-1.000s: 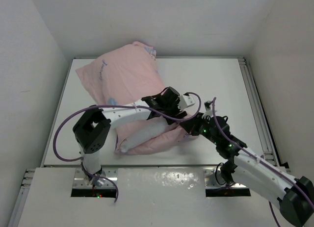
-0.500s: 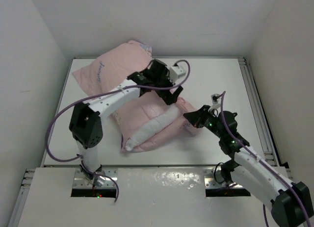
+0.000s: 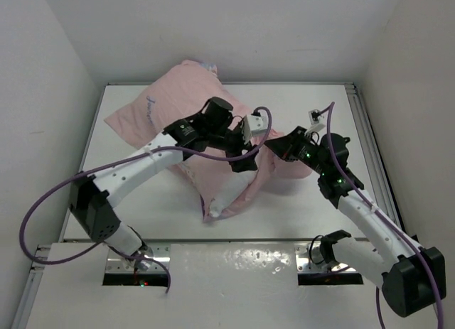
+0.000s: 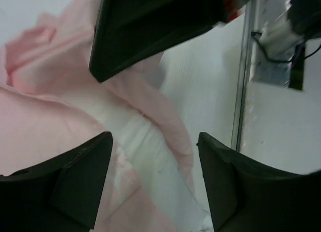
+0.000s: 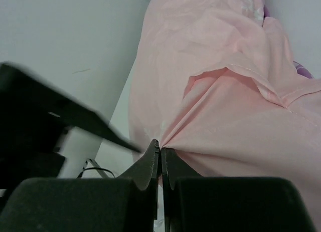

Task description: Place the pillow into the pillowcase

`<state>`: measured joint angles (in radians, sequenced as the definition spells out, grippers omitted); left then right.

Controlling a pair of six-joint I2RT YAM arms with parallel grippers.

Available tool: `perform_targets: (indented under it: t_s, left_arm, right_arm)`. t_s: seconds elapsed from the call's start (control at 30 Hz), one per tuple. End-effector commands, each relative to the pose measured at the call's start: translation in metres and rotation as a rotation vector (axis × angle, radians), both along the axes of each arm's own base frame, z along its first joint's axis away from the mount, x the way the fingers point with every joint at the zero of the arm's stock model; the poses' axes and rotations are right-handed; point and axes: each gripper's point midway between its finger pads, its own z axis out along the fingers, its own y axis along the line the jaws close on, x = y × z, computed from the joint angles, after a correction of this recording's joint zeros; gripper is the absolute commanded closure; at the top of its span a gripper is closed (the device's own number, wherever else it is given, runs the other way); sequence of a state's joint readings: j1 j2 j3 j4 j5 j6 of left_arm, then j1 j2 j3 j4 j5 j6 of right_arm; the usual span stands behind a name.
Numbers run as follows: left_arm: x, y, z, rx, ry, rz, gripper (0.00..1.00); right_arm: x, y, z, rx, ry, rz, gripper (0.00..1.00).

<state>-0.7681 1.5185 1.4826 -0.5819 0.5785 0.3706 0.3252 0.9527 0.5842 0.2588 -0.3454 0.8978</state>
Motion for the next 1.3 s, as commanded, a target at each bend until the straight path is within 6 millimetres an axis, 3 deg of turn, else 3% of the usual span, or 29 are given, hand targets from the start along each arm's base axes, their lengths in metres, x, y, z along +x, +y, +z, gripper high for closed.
perform_targets:
  t_s: [0.0, 0.17, 0.3, 0.37, 0.47, 0.53, 0.63, 0.67, 0.77, 0.8, 0.83, 0.87, 0.93, 0.97, 1.0, 1.03, 1.07, 1.1, 1.17, 1.2, 1.23, 1.27]
  left_arm:
    - [0.021, -0.003, -0.035, 0.047, 0.036, 0.06, 0.31]
    - [0.019, -0.031, -0.034, -0.02, 0.099, -0.001, 0.16]
    - [-0.014, -0.054, -0.026, -0.096, 0.206, -0.16, 0.13]
    - [-0.017, -0.062, -0.034, -0.071, 0.221, -0.16, 0.13]
    - [0.003, -0.068, -0.065, 0.003, 0.189, -0.04, 0.13]
    - [0.03, -0.064, -0.085, 0.043, 0.193, 0.095, 0.13]
    - [0.051, -0.064, -0.082, 0.009, 0.2, 0.155, 0.3]
    - [0.054, -0.065, -0.076, -0.005, 0.196, 0.157, 0.54]
    - [0.055, -0.07, -0.053, -0.044, 0.187, 0.138, 1.0]
    - [0.06, -0.067, -0.039, -0.056, 0.178, 0.143, 1.0]
    - [0.059, -0.067, -0.033, -0.065, 0.172, 0.139, 1.0]
    - [0.067, -0.06, -0.026, -0.079, 0.168, 0.161, 1.0]
    - [0.081, -0.046, -0.002, -0.137, 0.147, 0.211, 1.0]
    - [0.087, -0.04, 0.006, -0.155, 0.136, 0.234, 1.0]
    - [0.09, -0.035, 0.014, -0.174, 0.134, 0.253, 1.0]
    - [0.095, -0.029, 0.018, -0.182, 0.134, 0.271, 1.0]
    - [0.104, -0.019, 0.019, -0.188, 0.137, 0.302, 1.0]
    - [0.109, -0.014, 0.022, -0.201, 0.149, 0.324, 1.0]
    - [0.123, 0.001, 0.025, -0.234, 0.205, 0.384, 1.0]
    - [0.129, 0.004, 0.024, -0.259, 0.251, 0.413, 1.0]
    - [0.14, 0.012, 0.024, -0.274, 0.266, 0.444, 1.0]
    - [0.144, 0.014, 0.023, -0.284, 0.286, 0.457, 1.0]
  right_arm:
    - [-0.006, 0.009, 0.061, 0.081, -0.151, 0.049, 1.0]
    - [-0.011, 0.01, 0.075, 0.105, -0.157, 0.047, 1.0]
    - [-0.012, 0.012, 0.072, 0.097, -0.132, 0.03, 1.0]
    - [-0.009, 0.01, 0.076, 0.101, -0.131, 0.008, 1.0]
    - [-0.007, 0.011, 0.087, 0.121, -0.147, 0.004, 1.0]
    - [-0.005, 0.014, 0.094, 0.132, -0.149, 0.007, 1.0]
    - [0.001, 0.018, 0.1, 0.137, -0.149, 0.018, 1.0]
    - [0.003, 0.019, 0.101, 0.133, -0.148, 0.019, 1.0]
    - [0.025, 0.016, 0.1, 0.08, -0.128, 0.003, 1.0]
    - [0.043, 0.008, 0.098, 0.045, -0.099, -0.022, 1.0]
    - [0.047, 0.0, 0.105, 0.043, -0.095, -0.044, 1.0]
    - [0.063, -0.004, 0.083, 0.008, -0.01, -0.064, 1.0]
    - [0.09, -0.014, 0.077, -0.039, 0.02, -0.076, 1.0]
    - [0.097, -0.015, 0.076, -0.053, 0.021, -0.069, 0.94]
    - [0.098, -0.019, 0.061, -0.085, 0.09, -0.062, 0.62]
    - [0.102, -0.02, 0.073, -0.099, 0.076, -0.051, 0.43]
    - [0.102, -0.024, 0.054, -0.158, 0.133, -0.046, 0.32]
    - [0.105, -0.033, 0.058, -0.184, 0.127, -0.077, 0.02]
    - [0.107, -0.064, 0.045, -0.256, 0.151, -0.202, 0.01]
    - [0.102, -0.085, 0.055, -0.261, 0.121, -0.271, 0.01]
    - [0.095, -0.101, 0.039, -0.278, 0.147, -0.326, 0.01]
    - [0.091, -0.118, 0.036, -0.301, 0.143, -0.401, 0.01]
